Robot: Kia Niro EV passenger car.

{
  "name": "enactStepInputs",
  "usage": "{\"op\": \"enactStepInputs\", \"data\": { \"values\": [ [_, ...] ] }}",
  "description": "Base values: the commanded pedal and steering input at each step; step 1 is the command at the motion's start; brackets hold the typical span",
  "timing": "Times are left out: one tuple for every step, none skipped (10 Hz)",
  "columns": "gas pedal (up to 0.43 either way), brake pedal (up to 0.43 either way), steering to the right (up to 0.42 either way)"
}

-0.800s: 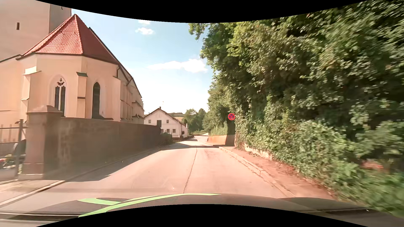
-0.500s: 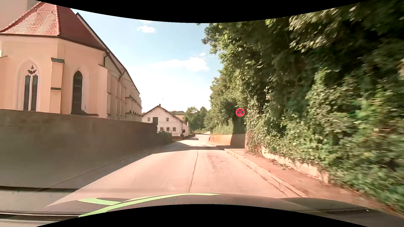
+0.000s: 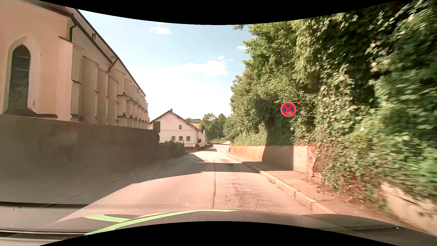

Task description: Follow the waypoints while adhering to traffic rules and regulations

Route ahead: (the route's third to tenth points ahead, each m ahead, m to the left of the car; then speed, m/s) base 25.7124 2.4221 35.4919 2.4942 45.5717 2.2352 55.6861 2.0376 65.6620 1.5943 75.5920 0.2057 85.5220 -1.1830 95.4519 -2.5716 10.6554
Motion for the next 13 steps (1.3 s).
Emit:
{"op": "enactStepInputs", "data": {
  "values": [
    [0.059,0.0,-0.008],
    [0.059,0.0,-0.008],
    [0.059,0.0,-0.008],
    [0.059,0.0,-0.008],
    [0.059,0.0,-0.007],
    [0.059,0.0,-0.007],
    [0.059,0.0,-0.006],
    [0.059,0.0,-0.006],
    [0.059,0.0,-0.006],
    [0.059,0.0,-0.006],
    [0.059,0.0,-0.006],
    [0.059,0.0,-0.006],
    [0.059,0.0,-0.006]
  ]
}}
